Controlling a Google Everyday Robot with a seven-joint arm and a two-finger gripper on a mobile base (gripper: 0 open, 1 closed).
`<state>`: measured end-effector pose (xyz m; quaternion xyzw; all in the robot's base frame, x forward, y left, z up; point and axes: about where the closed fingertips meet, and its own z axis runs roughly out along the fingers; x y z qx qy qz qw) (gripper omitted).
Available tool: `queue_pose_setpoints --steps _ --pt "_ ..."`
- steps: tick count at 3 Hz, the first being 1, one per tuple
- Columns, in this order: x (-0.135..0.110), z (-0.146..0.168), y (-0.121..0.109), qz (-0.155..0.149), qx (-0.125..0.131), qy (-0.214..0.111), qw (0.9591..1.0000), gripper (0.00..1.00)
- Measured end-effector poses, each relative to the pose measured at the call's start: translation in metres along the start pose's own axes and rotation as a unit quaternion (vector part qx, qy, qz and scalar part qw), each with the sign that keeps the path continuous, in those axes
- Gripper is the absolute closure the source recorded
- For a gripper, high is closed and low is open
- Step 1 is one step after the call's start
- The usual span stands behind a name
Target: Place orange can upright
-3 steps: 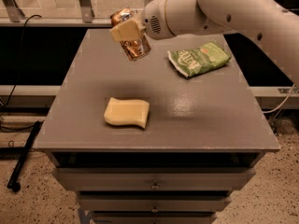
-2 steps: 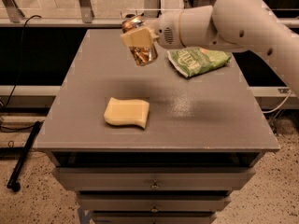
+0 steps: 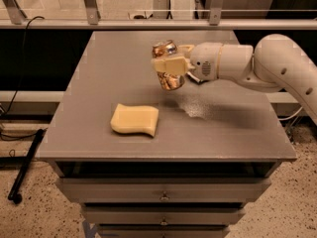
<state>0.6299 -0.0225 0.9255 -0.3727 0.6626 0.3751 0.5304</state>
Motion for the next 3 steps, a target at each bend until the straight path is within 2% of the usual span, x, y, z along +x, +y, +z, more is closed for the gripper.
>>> queue_pose_setpoints --steps 1,2,3 --pt "0.012 -0.018 0.000 -0.015 -0.022 -0.033 0.9991 1.00" --pt "0.019 -0.036 0.006 -0.034 -0.045 -0.049 0.9972 1.00" --pt "0.030 -0.047 0.015 -0.041 -0.071 -0.068 0.9943 0.81"
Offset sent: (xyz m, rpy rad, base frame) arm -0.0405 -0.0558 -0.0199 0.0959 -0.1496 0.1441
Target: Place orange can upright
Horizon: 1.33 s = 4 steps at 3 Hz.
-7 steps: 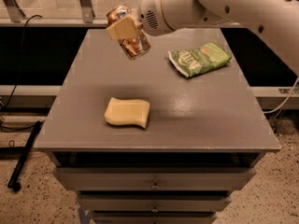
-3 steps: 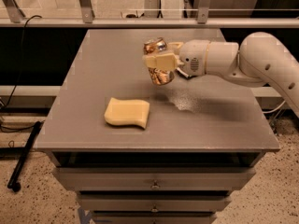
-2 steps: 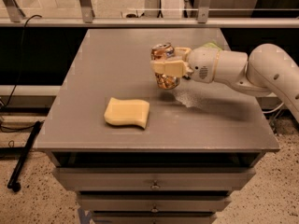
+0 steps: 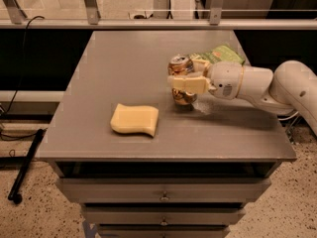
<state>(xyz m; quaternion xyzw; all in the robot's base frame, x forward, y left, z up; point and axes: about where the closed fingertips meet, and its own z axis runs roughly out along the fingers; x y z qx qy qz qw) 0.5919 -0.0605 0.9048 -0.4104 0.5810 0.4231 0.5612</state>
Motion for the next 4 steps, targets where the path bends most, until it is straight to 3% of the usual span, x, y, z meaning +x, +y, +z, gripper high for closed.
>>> queue_pose_setpoints --steps 3,4 --pt "0.012 -0.032 0.018 -0.005 -0.026 -0.037 0.9990 0.12" --pt "0.008 -0.045 0.019 -0.011 -0.023 -0.038 0.9990 0.00"
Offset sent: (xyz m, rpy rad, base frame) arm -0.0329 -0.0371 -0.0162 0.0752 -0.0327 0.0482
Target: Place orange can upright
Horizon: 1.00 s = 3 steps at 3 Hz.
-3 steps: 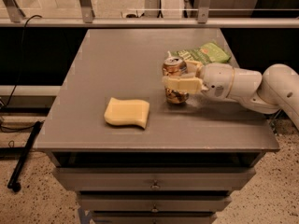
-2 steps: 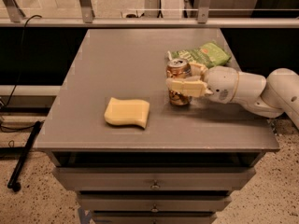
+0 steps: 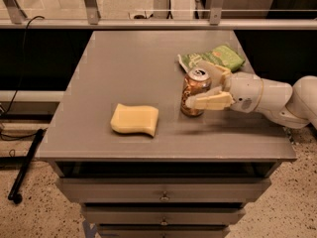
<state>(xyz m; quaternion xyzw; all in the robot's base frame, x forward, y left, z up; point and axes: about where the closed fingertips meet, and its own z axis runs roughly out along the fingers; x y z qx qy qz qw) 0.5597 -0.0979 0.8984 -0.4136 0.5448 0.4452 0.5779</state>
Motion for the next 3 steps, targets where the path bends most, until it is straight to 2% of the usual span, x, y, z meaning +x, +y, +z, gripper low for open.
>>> queue_pose_setpoints --steps 1,2,3 --pt "-0.017 -0.030 0.000 -0.009 0.014 0.026 0.9995 0.00" --pt "-0.044 -0.071 -0.011 -0.018 0.036 0.048 0.9980 0.00" --pt "-0.050 -0.076 -0.014 -0.023 0.040 0.047 0.9978 0.00"
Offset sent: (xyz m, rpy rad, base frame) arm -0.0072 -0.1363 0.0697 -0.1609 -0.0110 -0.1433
